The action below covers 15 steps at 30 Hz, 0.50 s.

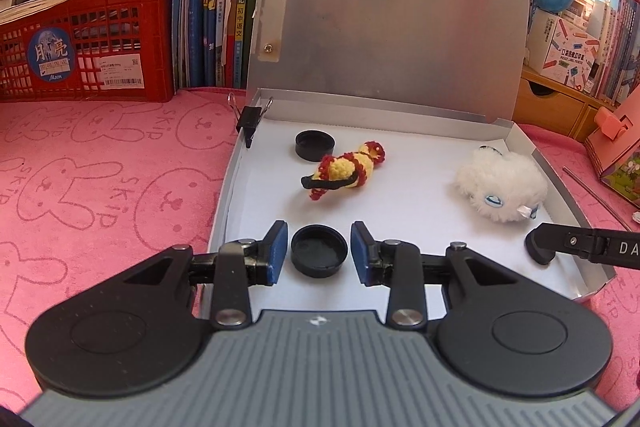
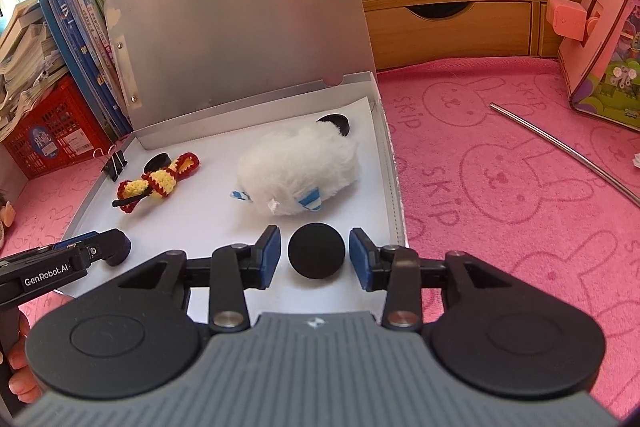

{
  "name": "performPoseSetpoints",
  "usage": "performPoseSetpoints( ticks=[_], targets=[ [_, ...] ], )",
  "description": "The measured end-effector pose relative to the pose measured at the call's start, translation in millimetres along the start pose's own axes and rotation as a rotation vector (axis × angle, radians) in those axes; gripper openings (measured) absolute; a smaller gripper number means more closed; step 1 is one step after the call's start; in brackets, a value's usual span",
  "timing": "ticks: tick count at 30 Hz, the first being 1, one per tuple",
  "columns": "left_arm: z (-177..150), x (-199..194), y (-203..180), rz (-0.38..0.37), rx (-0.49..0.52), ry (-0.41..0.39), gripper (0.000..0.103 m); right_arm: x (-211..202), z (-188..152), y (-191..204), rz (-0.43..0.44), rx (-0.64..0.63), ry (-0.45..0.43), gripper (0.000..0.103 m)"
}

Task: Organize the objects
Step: 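Lower and open the left tool in the box while the right tool releases its cap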

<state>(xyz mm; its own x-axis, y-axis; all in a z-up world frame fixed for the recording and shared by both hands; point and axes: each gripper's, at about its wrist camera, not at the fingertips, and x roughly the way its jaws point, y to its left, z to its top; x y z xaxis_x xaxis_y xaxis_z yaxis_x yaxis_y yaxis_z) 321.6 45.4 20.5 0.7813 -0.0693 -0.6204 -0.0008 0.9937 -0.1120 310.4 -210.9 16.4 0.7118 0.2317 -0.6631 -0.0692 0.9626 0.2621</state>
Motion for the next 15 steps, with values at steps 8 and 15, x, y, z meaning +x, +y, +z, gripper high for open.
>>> performPoseSetpoints(
  ticks=[8, 15],
  targets=[
    [4, -24, -4, -0.032, -0.005, -0.045, 0.07, -19, 1, 3, 0.011, -0.009, -0.049, 0.078],
    [1, -57, -14, -0.065, 0.032, -0.088, 0.082, -48, -4, 9, 0.022, -0.05, -0.105, 0.091]
  ],
)
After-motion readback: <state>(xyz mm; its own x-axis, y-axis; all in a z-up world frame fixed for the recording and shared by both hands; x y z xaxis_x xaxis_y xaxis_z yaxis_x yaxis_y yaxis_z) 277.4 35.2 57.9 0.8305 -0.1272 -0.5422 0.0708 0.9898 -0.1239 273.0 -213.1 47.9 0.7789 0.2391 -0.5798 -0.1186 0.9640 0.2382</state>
